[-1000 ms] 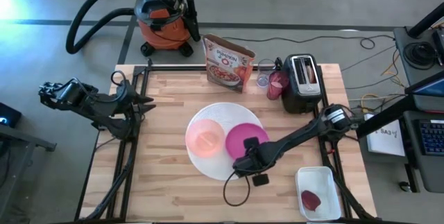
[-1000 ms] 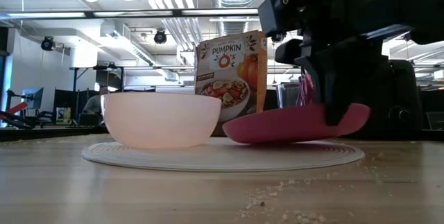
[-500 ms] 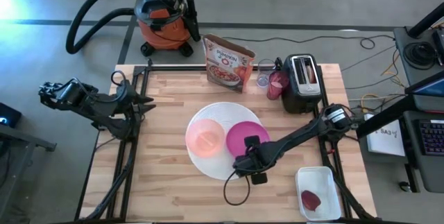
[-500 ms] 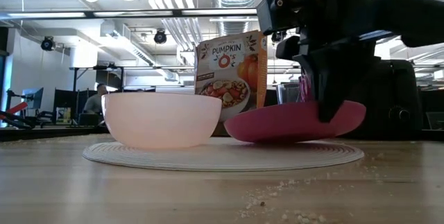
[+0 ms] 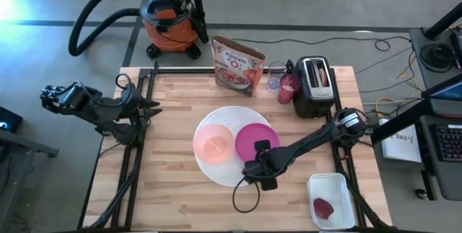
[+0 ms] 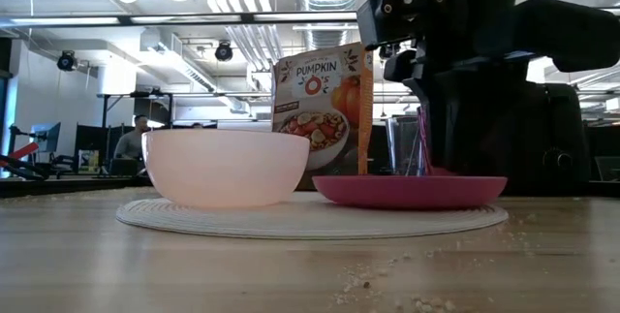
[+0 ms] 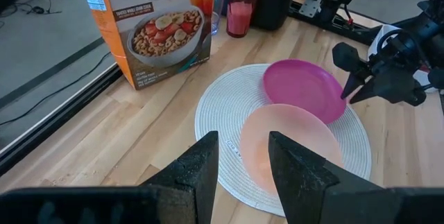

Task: Arrange a breakfast setting
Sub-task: Put the pink plate on the white table mat to the right of the orange bowl, then move the cereal box to the top left of the table

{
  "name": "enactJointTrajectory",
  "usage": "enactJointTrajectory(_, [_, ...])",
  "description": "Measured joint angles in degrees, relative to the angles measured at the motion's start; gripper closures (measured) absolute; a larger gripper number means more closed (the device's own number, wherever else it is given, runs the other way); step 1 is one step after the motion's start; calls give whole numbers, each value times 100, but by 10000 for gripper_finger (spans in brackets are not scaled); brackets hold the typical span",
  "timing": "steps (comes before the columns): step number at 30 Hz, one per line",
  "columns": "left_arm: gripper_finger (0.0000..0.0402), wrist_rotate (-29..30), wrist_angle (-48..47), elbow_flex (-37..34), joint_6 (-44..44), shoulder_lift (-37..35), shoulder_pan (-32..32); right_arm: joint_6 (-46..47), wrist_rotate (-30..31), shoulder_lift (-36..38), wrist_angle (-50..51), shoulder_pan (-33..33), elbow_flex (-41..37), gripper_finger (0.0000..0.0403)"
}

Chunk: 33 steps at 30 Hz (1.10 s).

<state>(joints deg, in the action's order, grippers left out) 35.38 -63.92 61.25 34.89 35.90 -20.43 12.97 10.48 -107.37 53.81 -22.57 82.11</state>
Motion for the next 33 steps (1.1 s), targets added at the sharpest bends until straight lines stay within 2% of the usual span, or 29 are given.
enactJointTrajectory(5, [290,0,0,-1,17,0,0,164,2,126,226,36,-4,271])
enactJointTrajectory(11, [290,4,2,-2,-191,235,0,663,104,687,380,318,37,266])
enactJointTrajectory(19, [290,222,9,-4,-656,714,0,1539,1670,1788,371,834,68,280])
enactJointTrajectory(24, [290,887,112,-7,-1040,817,0,1853,1892,2494,288,1381,68,268])
enactJointTrajectory(28, [290,1018,334,-7,-1280,795,2,1685,1895,2906,242,1936,68,244])
enactJointTrajectory(33, [290,1014,771,-7,-1563,820,2,819,1692,3084,-421,2674,74,213])
